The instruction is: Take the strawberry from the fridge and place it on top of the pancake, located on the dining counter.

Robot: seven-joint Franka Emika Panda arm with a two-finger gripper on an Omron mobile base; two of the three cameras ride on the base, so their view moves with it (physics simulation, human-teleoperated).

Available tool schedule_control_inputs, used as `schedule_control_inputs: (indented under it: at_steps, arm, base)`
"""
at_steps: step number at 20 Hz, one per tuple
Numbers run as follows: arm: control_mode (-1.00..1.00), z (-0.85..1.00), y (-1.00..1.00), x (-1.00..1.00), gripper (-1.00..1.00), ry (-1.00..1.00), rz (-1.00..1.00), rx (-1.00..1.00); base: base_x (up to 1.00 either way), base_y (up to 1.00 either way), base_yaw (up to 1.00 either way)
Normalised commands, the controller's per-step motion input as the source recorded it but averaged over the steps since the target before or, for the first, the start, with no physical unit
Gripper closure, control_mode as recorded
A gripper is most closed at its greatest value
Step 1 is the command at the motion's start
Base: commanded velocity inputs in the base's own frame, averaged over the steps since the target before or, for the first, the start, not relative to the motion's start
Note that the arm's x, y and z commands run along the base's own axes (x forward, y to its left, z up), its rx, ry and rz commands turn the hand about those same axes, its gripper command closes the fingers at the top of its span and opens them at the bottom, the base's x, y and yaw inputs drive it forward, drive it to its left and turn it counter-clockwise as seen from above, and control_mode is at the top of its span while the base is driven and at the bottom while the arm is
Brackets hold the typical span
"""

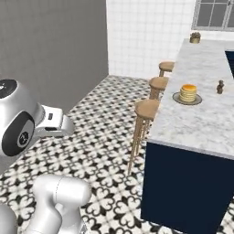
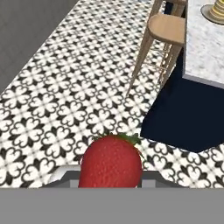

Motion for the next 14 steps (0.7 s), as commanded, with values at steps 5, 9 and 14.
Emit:
schedule_control_inputs:
  at_steps: [5, 9, 14]
  arm:
    - [1.0, 0.0, 0.0, 0.0, 1.0, 0.0, 0.0, 0.0]
    - [1.0, 0.0, 0.0, 0.0, 1.0, 0.0, 0.0, 0.0]
    - [1.0, 0.0, 0.0, 0.0, 1.0, 0.0, 0.0, 0.0]
  base:
    - [1.0, 0.8, -0.46]
    - [1.0, 0.66, -0.5]
    - [1.0, 0.72, -0.53]
